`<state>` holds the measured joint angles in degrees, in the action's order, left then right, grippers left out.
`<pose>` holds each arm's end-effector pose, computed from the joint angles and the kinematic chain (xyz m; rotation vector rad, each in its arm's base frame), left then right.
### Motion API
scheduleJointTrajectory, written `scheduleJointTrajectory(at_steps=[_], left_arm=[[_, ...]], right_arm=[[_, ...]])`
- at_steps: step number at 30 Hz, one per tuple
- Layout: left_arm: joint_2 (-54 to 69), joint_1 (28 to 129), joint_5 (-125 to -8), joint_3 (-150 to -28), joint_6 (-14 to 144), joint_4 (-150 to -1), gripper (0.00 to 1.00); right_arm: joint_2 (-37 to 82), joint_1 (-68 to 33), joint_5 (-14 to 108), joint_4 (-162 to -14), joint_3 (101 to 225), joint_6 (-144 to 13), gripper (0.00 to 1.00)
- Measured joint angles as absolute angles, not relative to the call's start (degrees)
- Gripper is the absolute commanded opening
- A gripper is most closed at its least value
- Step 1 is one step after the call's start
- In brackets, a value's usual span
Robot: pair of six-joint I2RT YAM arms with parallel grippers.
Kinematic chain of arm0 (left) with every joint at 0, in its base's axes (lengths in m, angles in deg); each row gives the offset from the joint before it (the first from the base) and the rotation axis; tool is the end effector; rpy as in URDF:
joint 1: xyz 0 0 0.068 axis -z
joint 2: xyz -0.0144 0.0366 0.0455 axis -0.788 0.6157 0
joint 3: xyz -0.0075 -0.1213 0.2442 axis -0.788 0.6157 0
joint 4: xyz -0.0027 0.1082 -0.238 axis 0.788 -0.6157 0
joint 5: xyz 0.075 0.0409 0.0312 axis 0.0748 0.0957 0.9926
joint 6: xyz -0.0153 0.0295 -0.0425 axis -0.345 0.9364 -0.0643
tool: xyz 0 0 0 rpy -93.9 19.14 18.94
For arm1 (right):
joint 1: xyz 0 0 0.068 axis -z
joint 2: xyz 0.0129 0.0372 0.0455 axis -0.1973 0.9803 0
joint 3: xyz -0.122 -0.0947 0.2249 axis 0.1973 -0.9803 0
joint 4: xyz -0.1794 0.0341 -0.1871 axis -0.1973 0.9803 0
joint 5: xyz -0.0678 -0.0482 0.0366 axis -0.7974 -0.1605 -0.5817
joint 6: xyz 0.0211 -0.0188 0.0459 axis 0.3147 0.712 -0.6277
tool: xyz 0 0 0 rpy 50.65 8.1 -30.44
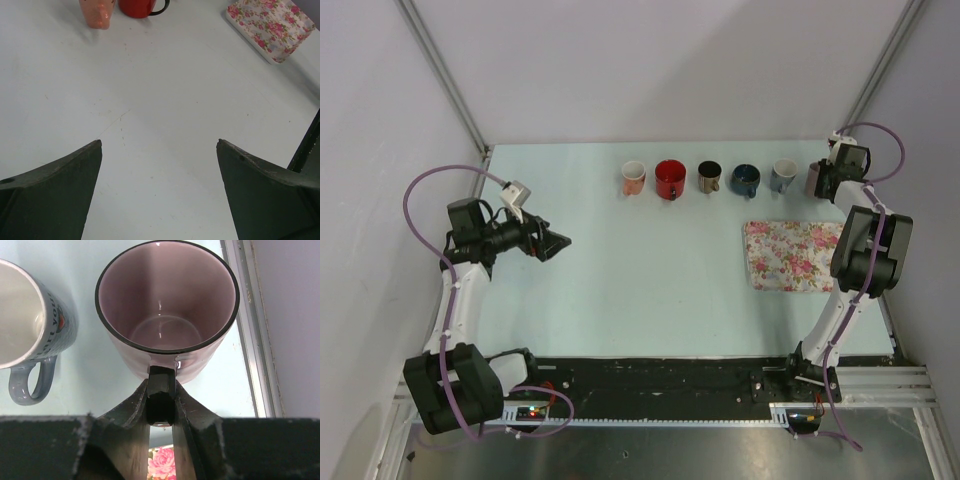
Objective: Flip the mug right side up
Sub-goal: Place the cup at the center of the board.
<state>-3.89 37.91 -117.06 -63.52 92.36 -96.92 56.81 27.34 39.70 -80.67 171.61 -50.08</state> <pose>0.2301 0.0262 0.2812 0.5635 1.8790 -0.7884 0.4409 -0.1258 0.2084 0.1409 2.2561 -0.2265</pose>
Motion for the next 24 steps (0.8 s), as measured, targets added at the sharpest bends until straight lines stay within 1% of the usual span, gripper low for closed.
scheduleJointTrajectory(at_steps=[3,9,24], left_arm=[[-3.9,37.9,-117.2,-63.5,92.4,-96.9,1.00],[-3.9,37.9,-117.3,-63.5,92.4,-96.9,1.00],[-4.0,37.9,-118.1,-63.5,92.4,-96.9,1.00]], right_arm=[[56.8,27.3,39.5,-79.9,171.6,-50.0,0.35],[56.8,27.4,38.5,-77.4,171.6,-49.7,0.42],[56.8,27.3,36.9,-76.6,171.7,-49.4,0.43]])
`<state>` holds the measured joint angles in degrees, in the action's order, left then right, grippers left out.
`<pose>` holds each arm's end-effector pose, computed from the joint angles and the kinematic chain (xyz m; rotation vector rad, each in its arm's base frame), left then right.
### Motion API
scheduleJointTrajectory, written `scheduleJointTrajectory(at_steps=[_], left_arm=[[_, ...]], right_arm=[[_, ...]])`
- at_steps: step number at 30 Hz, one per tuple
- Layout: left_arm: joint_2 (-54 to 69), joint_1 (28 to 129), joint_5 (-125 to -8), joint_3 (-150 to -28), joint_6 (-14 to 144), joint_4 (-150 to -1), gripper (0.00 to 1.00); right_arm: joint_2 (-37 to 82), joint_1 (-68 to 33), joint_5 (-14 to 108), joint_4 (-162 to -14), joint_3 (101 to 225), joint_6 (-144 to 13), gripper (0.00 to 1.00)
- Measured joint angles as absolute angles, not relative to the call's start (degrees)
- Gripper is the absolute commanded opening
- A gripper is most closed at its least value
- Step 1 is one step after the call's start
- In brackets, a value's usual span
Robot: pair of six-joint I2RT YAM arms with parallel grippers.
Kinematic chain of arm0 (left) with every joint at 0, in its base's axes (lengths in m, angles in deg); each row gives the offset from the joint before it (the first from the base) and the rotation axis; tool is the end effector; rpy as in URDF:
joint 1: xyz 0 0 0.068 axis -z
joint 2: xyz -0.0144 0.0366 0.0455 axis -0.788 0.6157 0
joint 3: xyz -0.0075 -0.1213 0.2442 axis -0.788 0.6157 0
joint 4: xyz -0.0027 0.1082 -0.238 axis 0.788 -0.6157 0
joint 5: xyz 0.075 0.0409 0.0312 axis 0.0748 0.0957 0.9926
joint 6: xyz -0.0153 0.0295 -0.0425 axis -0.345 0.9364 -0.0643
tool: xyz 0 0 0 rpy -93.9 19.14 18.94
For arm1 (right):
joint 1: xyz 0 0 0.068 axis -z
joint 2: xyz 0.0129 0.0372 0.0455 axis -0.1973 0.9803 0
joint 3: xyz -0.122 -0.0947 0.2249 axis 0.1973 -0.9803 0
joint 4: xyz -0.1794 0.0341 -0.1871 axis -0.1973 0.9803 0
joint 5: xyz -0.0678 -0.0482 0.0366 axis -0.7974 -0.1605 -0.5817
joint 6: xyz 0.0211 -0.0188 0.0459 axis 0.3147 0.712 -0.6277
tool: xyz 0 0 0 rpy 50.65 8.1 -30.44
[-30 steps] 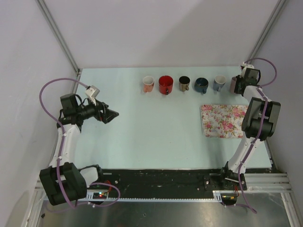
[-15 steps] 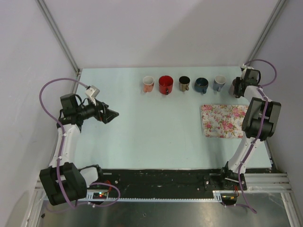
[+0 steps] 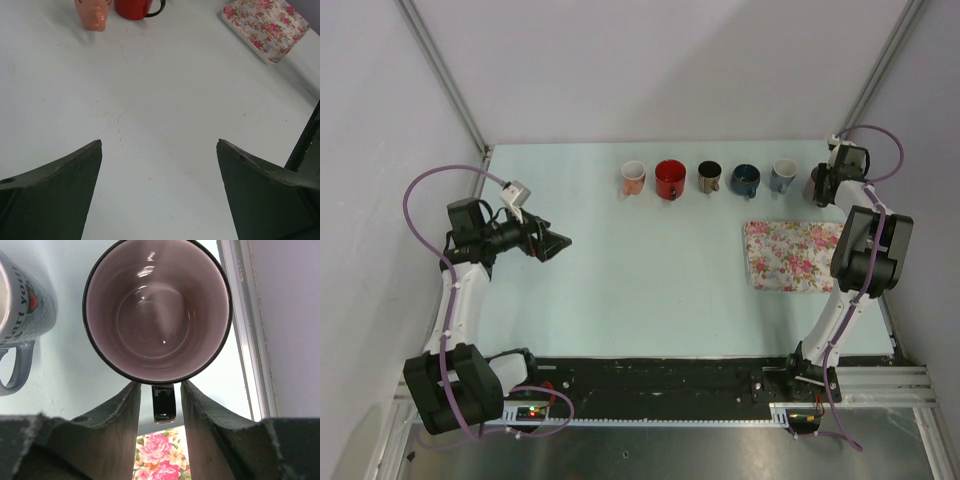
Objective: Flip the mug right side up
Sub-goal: Place the cup at the center of the board, then reset both arms
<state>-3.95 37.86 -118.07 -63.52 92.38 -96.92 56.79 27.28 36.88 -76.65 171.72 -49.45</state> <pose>0.2295 0.0259 0.2817 0.5717 1.8688 -0.8042 0.4359 -0.1257 0.2034 0.1566 2.3283 -0.2743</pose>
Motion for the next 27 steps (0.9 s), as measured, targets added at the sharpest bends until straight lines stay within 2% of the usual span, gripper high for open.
scheduleJointTrajectory(at_steps=[12,15,21,23,27], left_arm=[[-4.0,37.9,-118.2,-63.5,92.3,-96.9,1.00],[-4.0,37.9,-118.2,-63.5,92.4,-96.9,1.00],[-4.1,37.9,-118.2,-63.5,92.4,-96.9,1.00],[-4.4,37.9,-118.2,-63.5,92.3,-96.9,1.00],[-6.1,37.6,-118.2,-63.5,92.3,-97.1,1.00]], right_arm=[[60.4,25.2,33.4,-74.7,178.4,-48.6,0.45],[60.4,24.9,33.1,-74.0,178.8,-48.4,0.56],[59.1,25.5,34.5,-70.9,177.5,-47.7,0.94],[56.8,26.2,36.1,-69.0,175.7,-47.7,0.98],[47.7,27.9,40.0,-63.5,171.9,-46.4,0.99]])
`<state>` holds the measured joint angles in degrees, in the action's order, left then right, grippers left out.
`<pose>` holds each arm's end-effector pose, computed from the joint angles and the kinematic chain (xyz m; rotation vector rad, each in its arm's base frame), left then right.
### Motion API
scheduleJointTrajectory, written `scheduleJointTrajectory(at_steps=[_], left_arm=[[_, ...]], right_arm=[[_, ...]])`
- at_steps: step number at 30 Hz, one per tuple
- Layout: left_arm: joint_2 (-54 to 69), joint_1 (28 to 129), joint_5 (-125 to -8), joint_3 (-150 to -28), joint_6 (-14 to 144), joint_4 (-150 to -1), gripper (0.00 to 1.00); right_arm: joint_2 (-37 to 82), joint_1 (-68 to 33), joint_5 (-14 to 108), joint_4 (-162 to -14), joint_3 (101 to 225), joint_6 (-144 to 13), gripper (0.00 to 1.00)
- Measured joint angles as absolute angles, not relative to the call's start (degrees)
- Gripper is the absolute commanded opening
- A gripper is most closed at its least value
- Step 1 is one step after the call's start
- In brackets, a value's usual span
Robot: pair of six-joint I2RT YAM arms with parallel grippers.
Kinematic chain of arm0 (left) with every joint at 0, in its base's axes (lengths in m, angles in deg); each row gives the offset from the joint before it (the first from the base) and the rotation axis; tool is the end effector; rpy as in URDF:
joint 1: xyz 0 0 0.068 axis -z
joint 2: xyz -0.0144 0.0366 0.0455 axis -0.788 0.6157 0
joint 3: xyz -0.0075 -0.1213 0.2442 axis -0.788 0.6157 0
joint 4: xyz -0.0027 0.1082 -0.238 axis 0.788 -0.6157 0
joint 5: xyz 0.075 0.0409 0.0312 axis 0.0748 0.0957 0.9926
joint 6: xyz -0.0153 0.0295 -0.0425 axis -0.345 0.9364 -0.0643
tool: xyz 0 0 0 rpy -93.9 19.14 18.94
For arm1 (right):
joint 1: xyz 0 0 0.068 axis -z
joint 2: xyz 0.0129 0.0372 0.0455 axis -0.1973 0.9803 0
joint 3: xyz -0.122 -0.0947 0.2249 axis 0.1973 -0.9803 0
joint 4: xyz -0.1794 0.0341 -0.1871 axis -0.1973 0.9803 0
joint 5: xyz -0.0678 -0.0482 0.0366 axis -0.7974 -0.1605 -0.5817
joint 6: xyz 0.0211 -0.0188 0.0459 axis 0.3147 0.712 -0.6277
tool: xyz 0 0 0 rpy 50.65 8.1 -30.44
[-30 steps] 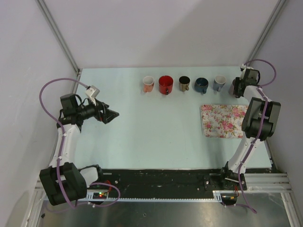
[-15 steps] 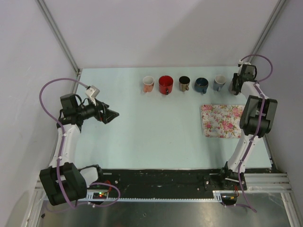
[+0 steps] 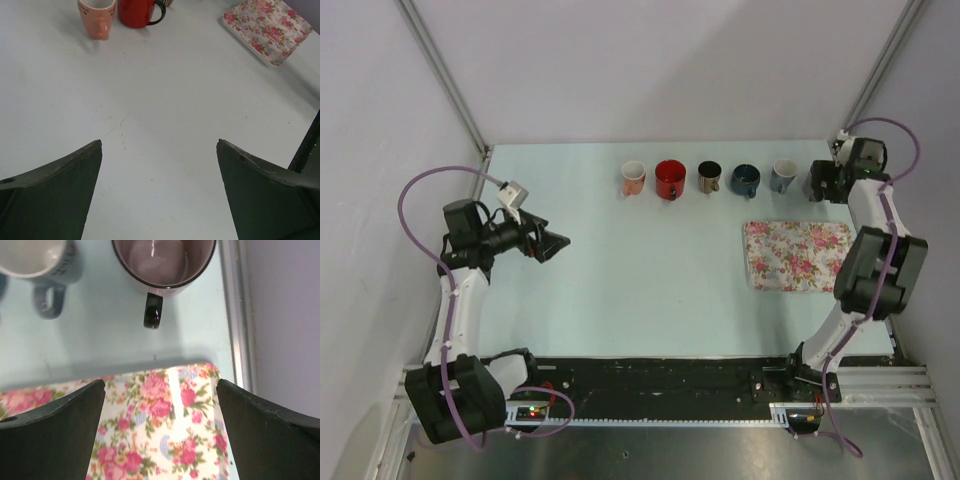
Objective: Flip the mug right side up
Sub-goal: Reset both arms
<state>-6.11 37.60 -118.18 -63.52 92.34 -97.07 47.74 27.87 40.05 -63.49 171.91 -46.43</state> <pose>0.2230 0.0253 0.2893 0.5833 1.8420 -0.7816 0.4012 -0.1183 0.2524 0.0818 2.3975 -0.2254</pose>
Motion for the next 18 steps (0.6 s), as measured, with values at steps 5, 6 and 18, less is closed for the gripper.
scheduleJointTrajectory(at_steps=[5,6,18], left_arm=[[-10.3,36.5,-114.5,-63.6,91.6,-98.1,1.00],[-11.3,36.3,-112.6,-63.9,91.3,-98.9,1.00],[-30.9,35.0,-96.1,-65.7,93.3,-109.5,1.00]], right_arm=[[31.7,28.9,46.5,-57.5,167.4,-44.1,0.99],[29.0,29.0,47.9,-56.3,167.0,-43.7,0.99],[-11.6,28.6,69.1,-45.0,154.9,-40.7,1.00]])
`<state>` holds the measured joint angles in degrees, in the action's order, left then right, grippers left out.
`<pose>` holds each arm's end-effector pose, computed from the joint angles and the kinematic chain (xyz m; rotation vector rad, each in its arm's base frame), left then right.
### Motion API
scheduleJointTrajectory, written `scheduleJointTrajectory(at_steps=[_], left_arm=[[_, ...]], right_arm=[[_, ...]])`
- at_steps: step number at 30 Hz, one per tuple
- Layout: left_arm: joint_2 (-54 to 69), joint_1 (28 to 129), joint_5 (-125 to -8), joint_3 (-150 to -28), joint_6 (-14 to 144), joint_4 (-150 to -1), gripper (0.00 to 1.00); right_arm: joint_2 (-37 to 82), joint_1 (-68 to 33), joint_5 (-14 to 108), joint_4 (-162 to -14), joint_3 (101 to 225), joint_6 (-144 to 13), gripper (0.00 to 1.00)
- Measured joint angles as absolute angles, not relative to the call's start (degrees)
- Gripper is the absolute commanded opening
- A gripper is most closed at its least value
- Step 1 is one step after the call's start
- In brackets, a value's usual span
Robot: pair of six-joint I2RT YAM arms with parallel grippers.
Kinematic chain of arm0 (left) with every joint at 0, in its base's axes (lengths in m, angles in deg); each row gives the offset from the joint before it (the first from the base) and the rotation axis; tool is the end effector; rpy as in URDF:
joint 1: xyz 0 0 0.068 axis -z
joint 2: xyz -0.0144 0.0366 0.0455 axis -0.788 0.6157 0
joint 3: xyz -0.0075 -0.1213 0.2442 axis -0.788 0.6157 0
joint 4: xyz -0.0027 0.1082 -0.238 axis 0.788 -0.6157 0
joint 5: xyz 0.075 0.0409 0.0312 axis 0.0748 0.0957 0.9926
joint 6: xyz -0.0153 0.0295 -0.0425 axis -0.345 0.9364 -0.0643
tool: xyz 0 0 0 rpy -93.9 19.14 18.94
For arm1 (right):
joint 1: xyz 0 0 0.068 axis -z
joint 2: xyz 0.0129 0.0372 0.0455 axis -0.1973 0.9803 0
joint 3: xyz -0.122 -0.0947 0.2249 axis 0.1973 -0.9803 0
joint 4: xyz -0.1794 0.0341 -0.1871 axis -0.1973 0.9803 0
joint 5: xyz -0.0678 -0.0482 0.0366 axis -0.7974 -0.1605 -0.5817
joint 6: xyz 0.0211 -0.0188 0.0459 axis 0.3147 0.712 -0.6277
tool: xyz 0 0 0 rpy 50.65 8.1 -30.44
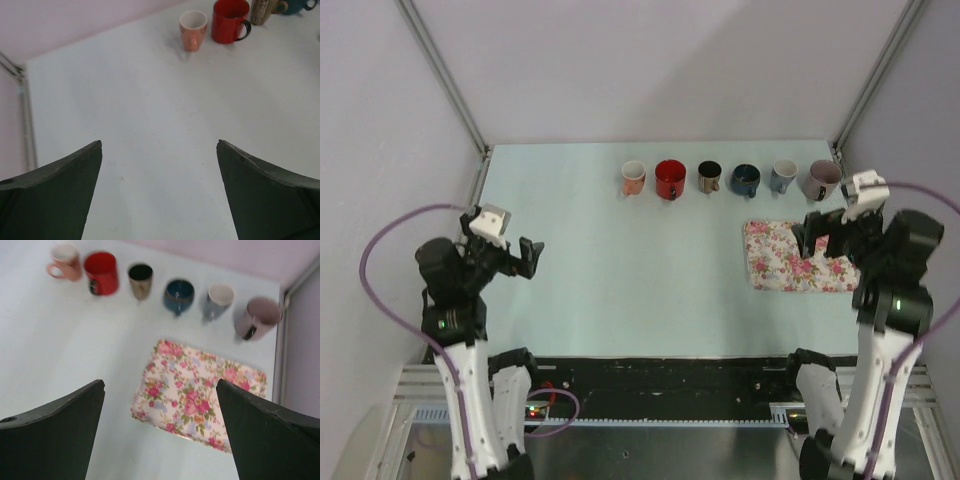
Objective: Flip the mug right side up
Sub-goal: Reset both arms
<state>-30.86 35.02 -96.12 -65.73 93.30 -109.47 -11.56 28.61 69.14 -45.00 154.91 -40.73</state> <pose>0.1322 0.0173 0.3474 0.4286 1.7973 -0.2298 0.1430 -0.0258 0.4076 -0.3449 1.8864 0.0972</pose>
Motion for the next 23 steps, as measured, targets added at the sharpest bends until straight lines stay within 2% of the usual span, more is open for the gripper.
scheduleJointTrajectory(at_steps=[5,8,15,23], left_arm=[[-43.4,35.0,-93.8,-64.0,94.1,-110.9,1.00],[-45.9,35.0,-94.0,-63.4,94.4,-111.4,1.00],[-46.7,35.0,-95.9,-58.6,94.8,-113.6,1.00],[-46.7,35.0,-98.1,-58.1,94.9,-114.2,1.00]], right_arm=[[-28.2,28.6,78.1,-43.3,154.6,-40.4,1.00],[-35.3,28.6,85.0,-39.4,155.3,-37.6,0.99],[-38.7,28.9,102.1,-24.2,152.2,-21.9,0.99],[-38.9,30.1,110.9,-18.9,149.0,-16.9,0.99]])
